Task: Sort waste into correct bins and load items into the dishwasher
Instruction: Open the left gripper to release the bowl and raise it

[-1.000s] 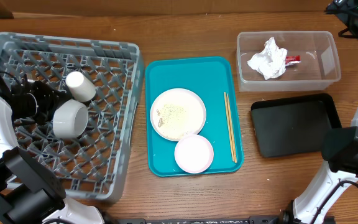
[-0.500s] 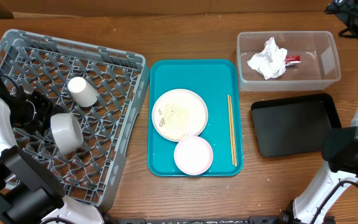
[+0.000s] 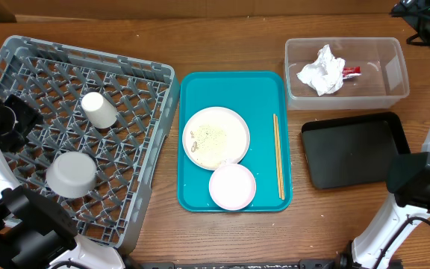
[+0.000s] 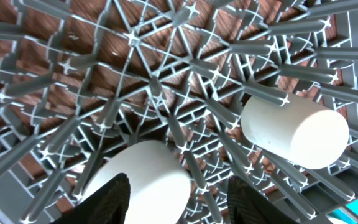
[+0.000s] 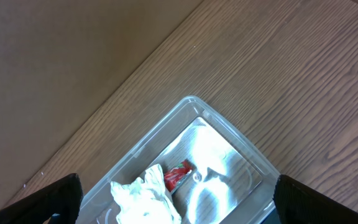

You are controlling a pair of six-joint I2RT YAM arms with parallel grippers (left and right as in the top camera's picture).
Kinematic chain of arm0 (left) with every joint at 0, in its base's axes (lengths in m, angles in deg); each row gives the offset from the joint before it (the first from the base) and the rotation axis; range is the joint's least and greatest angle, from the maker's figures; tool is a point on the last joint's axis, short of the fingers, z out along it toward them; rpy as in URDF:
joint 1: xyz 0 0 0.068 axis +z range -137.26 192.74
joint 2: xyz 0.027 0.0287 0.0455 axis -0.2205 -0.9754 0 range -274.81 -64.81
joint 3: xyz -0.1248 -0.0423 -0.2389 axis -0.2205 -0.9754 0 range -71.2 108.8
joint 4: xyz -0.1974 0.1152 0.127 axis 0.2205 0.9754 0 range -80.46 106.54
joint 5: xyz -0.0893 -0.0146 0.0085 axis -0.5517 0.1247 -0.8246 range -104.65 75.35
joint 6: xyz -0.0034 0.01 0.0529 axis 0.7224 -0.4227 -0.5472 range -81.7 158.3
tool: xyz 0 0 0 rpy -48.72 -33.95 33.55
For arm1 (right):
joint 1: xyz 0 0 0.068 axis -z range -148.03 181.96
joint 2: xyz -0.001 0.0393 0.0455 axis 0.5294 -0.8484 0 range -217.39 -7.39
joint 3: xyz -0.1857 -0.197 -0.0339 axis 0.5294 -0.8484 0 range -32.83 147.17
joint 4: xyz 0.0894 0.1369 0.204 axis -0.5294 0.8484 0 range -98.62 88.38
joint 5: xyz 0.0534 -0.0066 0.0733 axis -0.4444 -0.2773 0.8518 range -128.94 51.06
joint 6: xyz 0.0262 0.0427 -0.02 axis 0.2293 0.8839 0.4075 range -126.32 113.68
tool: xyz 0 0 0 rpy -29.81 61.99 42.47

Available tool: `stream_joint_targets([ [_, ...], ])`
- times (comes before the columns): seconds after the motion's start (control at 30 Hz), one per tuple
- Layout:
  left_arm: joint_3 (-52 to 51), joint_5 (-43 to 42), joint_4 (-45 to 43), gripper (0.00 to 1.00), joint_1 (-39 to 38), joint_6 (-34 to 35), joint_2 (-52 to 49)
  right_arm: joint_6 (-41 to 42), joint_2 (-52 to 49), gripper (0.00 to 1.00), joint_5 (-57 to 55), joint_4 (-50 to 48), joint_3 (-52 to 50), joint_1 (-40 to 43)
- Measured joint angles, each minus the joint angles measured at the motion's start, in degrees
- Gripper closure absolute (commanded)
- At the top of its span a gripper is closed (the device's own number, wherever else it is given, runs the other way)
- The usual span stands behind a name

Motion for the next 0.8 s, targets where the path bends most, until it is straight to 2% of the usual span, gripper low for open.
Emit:
stream_joint_targets([
  [0.1, 0.46, 0.63, 1.29, 0.53, -0.28, 0.20, 0.00, 0.02, 0.00, 0.00, 0.00, -0.02, 0.00, 0.02],
  [0.17, 0.48, 1.03, 2.23, 0.65, -0.92, 0.37, 0.00, 0.02, 0.00, 0.00, 0.00, 0.00, 0.00, 0.02],
  [0.27, 0.50, 1.09, 3.34, 0.91, -2.62, -0.66, 0.00, 0.02, 0.00, 0.00, 0.02, 0.00, 0.00, 0.02],
  [0.3, 0.52, 0.98, 4.07, 0.95, -3.54, -1.01, 0.00, 0.00, 0.00, 0.00, 0.00, -0.02, 0.00, 0.02],
  [0.6, 0.42, 3.89, 7.89, 0.96, -14.40, -1.95, 0.00, 0.00, 0.00, 0.00, 0.02, -0.02, 0.00, 0.02],
  [0.8, -5.79, 12.70, 7.54, 0.96, -16.74, 3.65, 0.00, 0.02, 0.00, 0.00, 0.00, 0.00, 0.00, 0.00],
])
